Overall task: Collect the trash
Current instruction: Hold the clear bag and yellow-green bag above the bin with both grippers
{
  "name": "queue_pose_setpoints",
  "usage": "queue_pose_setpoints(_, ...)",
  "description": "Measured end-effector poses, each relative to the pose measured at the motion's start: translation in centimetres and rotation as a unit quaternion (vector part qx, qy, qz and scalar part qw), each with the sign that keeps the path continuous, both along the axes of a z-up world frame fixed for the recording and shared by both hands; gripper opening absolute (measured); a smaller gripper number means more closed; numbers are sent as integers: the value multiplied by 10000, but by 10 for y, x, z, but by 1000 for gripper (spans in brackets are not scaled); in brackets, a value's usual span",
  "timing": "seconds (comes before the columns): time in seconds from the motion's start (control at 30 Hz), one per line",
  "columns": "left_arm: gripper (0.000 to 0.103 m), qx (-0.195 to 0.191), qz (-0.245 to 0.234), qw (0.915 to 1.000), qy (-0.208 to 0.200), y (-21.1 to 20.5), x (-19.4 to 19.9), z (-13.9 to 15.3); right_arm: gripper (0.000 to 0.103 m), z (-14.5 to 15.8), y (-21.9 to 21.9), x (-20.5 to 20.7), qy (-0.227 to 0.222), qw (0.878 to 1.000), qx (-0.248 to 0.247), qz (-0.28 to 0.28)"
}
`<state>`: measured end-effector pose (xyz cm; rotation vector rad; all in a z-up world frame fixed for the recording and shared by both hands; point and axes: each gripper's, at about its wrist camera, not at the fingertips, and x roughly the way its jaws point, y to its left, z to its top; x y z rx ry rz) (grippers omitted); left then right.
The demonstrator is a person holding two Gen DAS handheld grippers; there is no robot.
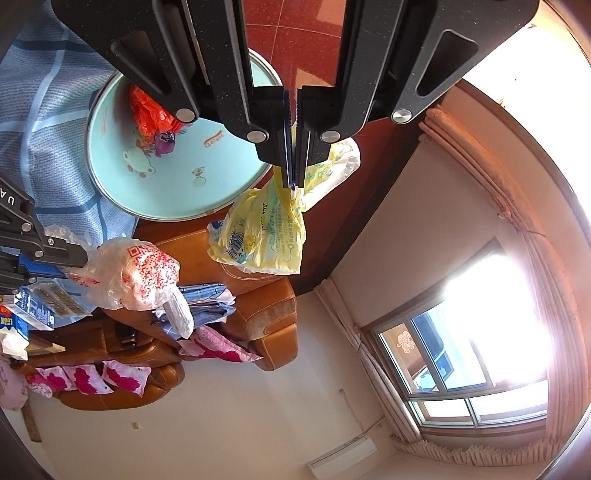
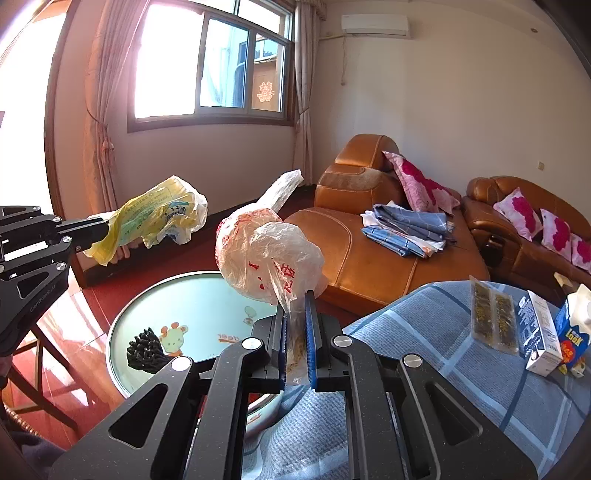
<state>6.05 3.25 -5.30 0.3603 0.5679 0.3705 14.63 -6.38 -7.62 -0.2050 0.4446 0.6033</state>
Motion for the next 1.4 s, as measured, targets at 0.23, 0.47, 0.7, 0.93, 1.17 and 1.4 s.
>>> queue_pose_setpoints(0.23, 1, 32, 120, 9999, 62, 4, 2, -2, 9, -4, 4, 3, 47, 9999, -59, 69)
queue_pose_setpoints(0.47, 1, 107, 171, 9997, 114, 5, 1, -6, 9, -5, 11, 1, -5, 9996, -180, 231)
queue_pose_setpoints(0.7, 1, 140, 193, 9996, 137, 6, -1, -7, 9, -7, 17, -2, -44, 9991, -289, 293)
queue_pose_setpoints(0.93, 1, 208, 171, 9995, 167, 6, -6, -9, 9, -7, 18, -5, -67, 9988, -274, 402)
queue_pose_setpoints(1.17, 1, 222, 197, 9994, 167, 6, -10, -9, 10, -7, 18, -5, -98, 9986, -281, 432)
queue_pose_setpoints(1.4, 1, 234, 183, 9995, 144, 7, -12, -9, 10, -8, 24, -11, -264, 9971, -450, 556)
